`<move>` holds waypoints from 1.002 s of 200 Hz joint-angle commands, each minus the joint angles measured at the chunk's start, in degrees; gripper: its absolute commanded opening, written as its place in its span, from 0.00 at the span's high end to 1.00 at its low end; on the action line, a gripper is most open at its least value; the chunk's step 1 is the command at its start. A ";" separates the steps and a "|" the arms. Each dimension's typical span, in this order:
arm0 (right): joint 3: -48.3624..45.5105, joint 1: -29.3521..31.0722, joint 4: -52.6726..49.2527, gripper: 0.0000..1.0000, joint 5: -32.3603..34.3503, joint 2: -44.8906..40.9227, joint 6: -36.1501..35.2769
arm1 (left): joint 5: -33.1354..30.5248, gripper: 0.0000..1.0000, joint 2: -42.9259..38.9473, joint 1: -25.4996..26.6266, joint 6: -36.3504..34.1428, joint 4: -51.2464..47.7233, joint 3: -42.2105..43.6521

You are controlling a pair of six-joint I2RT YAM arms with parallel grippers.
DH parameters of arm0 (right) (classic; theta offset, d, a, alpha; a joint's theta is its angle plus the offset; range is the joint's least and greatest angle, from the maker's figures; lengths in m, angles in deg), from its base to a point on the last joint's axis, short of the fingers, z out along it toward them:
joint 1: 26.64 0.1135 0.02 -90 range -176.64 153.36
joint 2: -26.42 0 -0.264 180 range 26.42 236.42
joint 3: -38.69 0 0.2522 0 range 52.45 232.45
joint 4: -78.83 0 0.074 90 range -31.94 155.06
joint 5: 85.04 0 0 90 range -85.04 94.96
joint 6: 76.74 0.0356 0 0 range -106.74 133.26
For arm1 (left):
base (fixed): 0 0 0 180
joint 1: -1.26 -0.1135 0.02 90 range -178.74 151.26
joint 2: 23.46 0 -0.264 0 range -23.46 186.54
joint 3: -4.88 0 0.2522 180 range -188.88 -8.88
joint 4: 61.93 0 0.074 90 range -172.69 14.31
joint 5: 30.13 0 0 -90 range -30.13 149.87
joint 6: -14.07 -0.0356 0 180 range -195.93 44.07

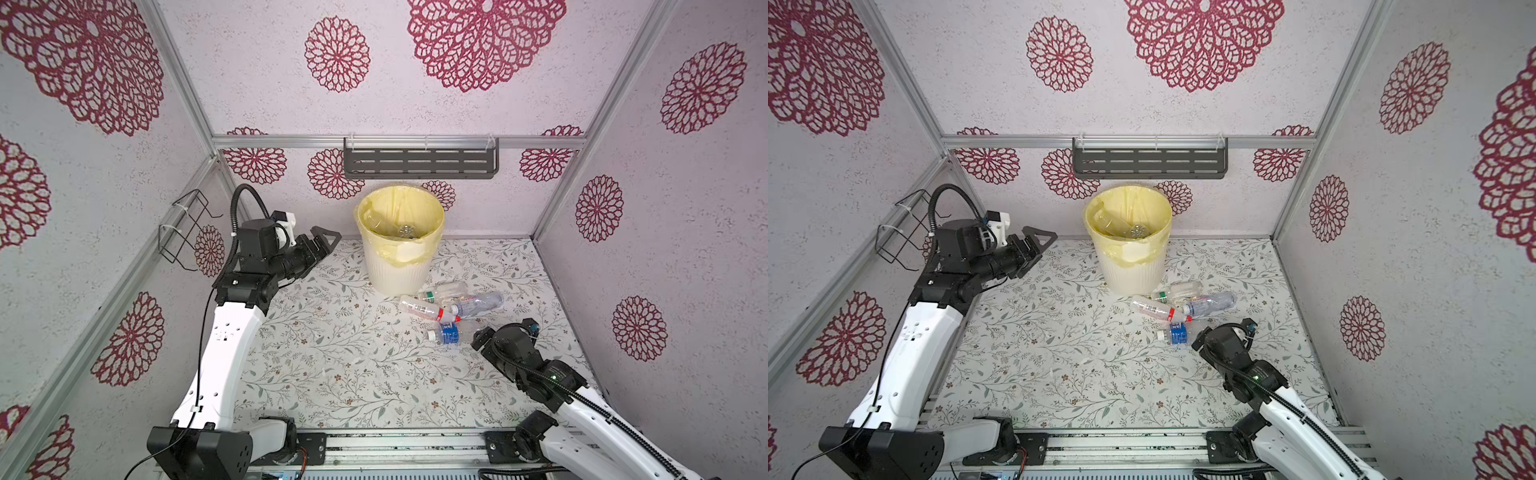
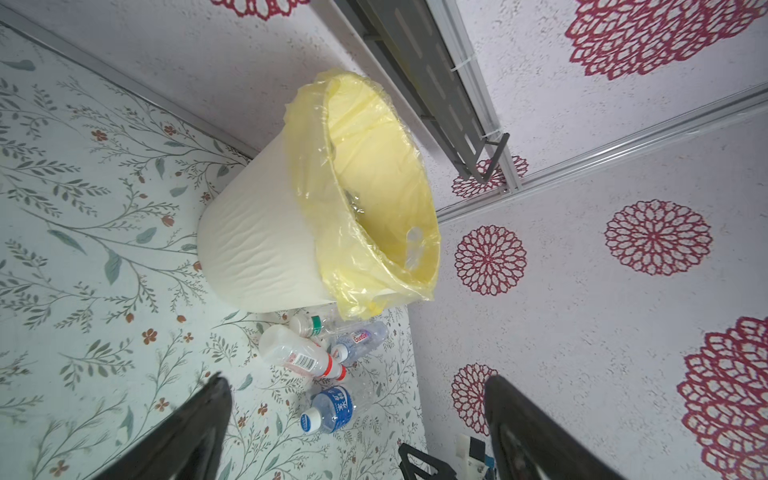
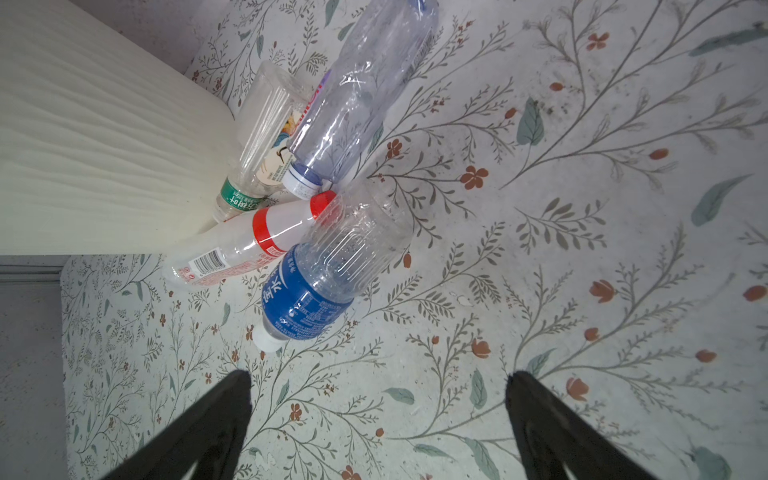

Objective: Throw the plastic bottles in the bin
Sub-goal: 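Withdraw the left gripper from the bin back toward the table edge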

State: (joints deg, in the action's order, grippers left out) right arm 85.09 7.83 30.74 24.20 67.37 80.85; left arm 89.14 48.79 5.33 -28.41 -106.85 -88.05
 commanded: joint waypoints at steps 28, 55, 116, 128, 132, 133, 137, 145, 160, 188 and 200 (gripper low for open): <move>0.31 -0.11 -1.01 0.01 3.60 -0.48 4.74 | -6.16 0.03 -5.60 -0.37 -1.34 6.97 11.83; -0.11 -0.11 -1.91 0.01 4.79 -1.45 5.86 | -8.45 0.03 -8.33 -0.13 -0.24 9.56 18.43; -1.59 -0.11 -1.54 0.01 4.13 0.55 8.27 | -11.23 0.03 -9.87 1.23 2.09 13.66 28.18; -1.66 -0.11 -0.94 0.01 3.49 2.21 8.24 | -11.23 0.03 -9.44 1.28 2.58 13.06 29.17; -1.62 -0.11 -0.84 0.01 3.32 2.94 8.32 | -11.05 0.03 -9.18 1.28 2.77 13.04 29.58; -1.62 -0.11 -0.79 0.01 3.29 3.14 8.29 | -11.03 0.03 -9.12 1.28 2.80 13.05 29.68; -1.57 -0.11 -0.70 0.01 3.11 3.87 8.40 | -10.57 0.03 -8.80 1.29 3.03 13.28 30.06; -1.45 -0.11 -0.29 0.01 2.63 5.41 8.74 | -9.74 0.03 -8.09 1.29 3.48 13.52 30.77; -1.27 -0.11 1.03 0.01 1.07 8.26 9.40 | -8.64 0.03 -6.83 1.44 3.62 14.08 31.82; 0.09 -0.11 3.72 0.01 -0.61 13.17 10.02 | -10.49 0.03 -5.76 1.53 2.28 14.63 33.31; 1.49 -0.11 4.29 0.01 -0.12 14.78 9.96 | -12.31 0.03 -5.63 1.56 2.48 14.79 34.29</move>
State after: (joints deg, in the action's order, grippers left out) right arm 83.71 7.83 33.36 23.65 79.91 88.24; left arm 79.44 42.80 6.58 -25.28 -94.28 -55.05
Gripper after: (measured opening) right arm 0.990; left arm 0.974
